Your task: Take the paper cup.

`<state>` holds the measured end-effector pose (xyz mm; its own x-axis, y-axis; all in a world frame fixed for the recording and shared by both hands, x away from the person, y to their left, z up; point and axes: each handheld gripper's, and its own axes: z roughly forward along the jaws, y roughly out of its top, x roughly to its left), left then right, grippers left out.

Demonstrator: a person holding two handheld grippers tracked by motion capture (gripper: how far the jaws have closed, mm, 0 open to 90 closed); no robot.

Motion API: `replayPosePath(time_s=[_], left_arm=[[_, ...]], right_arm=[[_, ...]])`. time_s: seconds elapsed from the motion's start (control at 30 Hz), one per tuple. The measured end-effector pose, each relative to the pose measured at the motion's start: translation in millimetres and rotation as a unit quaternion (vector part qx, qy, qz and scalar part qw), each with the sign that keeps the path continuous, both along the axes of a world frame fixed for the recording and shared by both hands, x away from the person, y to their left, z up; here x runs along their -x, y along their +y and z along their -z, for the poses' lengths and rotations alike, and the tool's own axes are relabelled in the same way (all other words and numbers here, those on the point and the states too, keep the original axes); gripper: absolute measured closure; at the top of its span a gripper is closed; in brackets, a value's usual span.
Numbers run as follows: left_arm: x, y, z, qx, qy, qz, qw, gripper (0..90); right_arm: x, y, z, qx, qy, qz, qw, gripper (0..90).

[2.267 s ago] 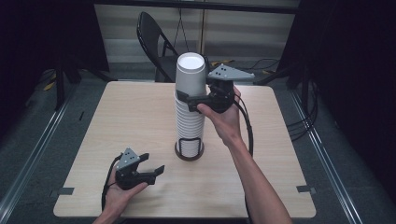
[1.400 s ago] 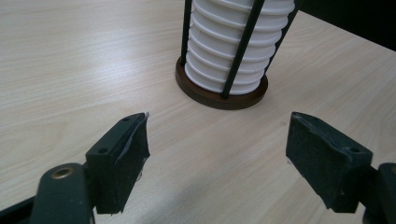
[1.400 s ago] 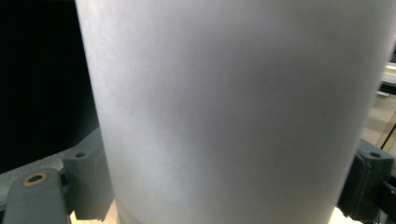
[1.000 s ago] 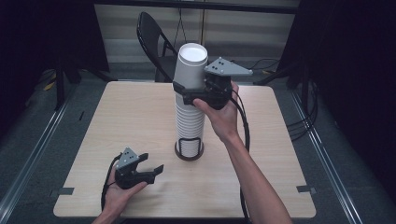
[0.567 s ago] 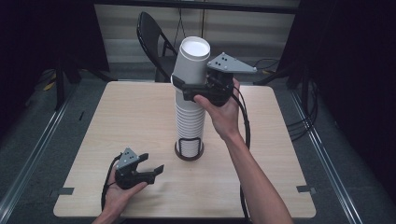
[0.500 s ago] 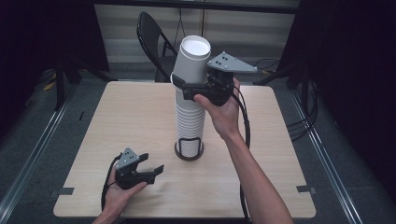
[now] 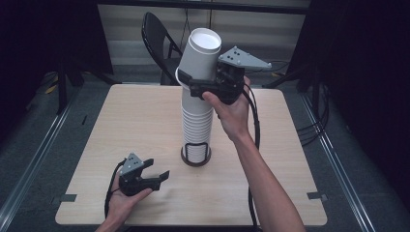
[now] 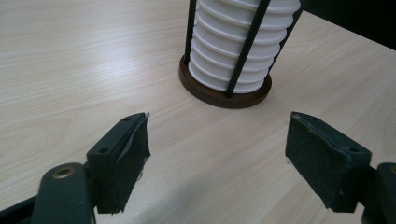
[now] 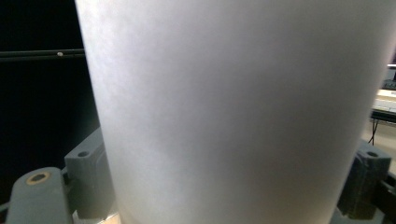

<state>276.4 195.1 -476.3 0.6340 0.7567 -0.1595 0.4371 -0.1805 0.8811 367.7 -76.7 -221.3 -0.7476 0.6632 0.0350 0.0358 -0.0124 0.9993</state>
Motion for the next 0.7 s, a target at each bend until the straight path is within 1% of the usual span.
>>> replayPosePath(time_s=[0.03,0.2,0.23,0.47,0.57,0.7], left_arm=[[0.2,0.0,-0.2,0.0,-0.001,0.0,1.0,21.4],[0.1,-0.2,-0.1,0.0,-0.001,0.0,1.0,21.4],[0.2,-0.3,-0.1,0.0,-0.001,0.0,1.0,21.4],[0.3,-0.3,-0.1,0.0,-0.001,0.0,1.0,21.4],[0.2,0.1,-0.1,0.003,0.0,-0.001,1.0,21.4],[0.1,0.1,-0.2,0.001,0.0,0.0,1.0,21.4]], right_arm=[[0.1,-0.3,-2.0,-0.004,0.0,-0.001,1.0,12.7],[1.8,-0.4,-7.8,-0.005,-0.004,-0.003,1.0,12.8],[2.8,-0.7,-10.4,-0.01,-0.006,-0.004,0.9999,12.8],[5.2,-2.2,-15.5,-0.019,-0.008,-0.008,0.9998,12.9],[6.6,-5.5,-19.0,-0.033,-0.004,-0.012,0.9994,12.9],[7.3,-8.7,-21.1,-0.04,-0.004,-0.011,0.9991,12.9]])
